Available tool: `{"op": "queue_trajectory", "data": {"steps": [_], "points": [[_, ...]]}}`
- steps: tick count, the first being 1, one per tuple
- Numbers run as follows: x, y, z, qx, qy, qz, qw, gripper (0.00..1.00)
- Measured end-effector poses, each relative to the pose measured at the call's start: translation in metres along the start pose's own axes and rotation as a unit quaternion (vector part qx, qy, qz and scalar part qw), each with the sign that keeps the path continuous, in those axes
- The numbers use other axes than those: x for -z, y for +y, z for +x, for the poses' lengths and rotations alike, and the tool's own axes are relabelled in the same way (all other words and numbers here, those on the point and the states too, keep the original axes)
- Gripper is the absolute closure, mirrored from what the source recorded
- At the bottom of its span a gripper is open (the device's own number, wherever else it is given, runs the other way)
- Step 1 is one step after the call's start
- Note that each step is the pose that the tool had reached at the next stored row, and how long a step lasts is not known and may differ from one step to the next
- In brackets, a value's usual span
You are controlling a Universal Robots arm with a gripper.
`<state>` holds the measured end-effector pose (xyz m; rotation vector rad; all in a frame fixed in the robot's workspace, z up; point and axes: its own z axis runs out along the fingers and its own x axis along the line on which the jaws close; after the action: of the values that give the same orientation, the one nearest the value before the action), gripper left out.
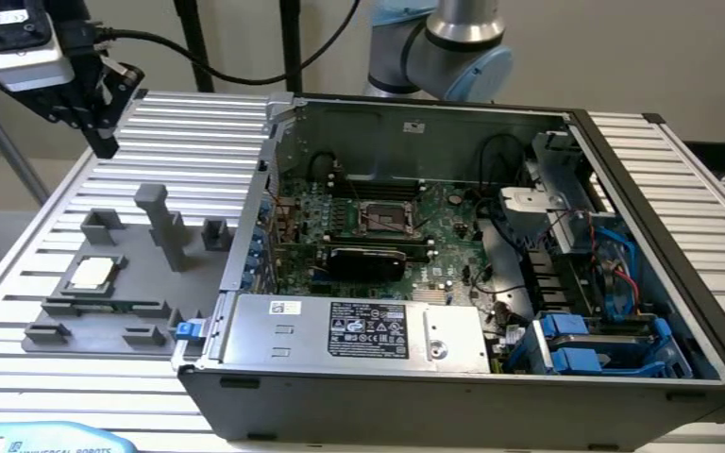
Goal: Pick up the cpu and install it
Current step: 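Reach for the cpu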
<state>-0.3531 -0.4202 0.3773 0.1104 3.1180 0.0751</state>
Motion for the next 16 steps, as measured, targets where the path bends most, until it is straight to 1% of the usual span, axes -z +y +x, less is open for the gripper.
{"op": "queue_trajectory", "data": {"steps": [8, 16], "points": [[-0.0079, -0.003, 0.037, 0.0, 0.0, 0.0, 1.0, 0.89], [-0.0189, -0.0061, 0.073, 0.0, 0.0, 0.0002, 1.0, 0.89]]}}
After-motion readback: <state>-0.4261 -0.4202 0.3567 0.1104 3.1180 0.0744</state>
